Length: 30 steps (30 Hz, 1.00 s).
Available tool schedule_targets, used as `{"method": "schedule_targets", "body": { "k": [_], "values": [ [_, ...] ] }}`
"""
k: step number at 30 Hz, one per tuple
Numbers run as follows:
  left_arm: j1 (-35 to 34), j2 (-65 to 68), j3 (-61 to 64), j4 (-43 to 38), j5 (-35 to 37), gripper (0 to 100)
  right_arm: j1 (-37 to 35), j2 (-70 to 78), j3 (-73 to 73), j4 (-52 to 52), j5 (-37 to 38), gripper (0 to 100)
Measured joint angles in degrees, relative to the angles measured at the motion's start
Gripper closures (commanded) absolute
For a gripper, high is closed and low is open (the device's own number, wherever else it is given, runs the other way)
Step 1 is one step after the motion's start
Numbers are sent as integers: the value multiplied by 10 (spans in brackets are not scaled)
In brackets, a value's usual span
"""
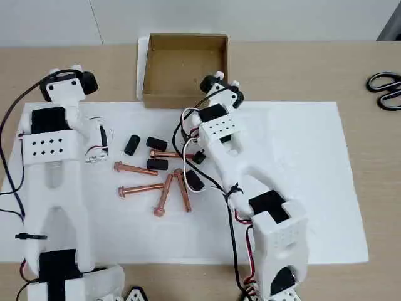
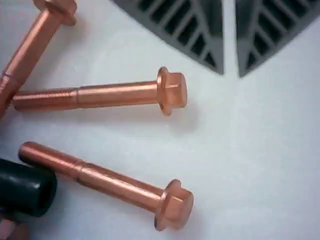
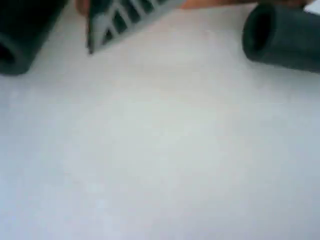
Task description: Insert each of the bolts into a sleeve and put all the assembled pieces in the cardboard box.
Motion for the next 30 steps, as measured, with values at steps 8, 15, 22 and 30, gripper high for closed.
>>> {"method": "schedule_targets", "body": {
  "k": [8,15,22,30],
  "values": [
    [0,0,0,0,0,994,2,22,-3,3,-12,982],
    [0,0,0,0,1,994,2,22,-3,4,-12,995],
    [0,0,0,2,1,994,5,-19,-4,63,5,995],
    [35,0,0,14,2,994,18,-147,-5,197,153,995]
  ]
}}
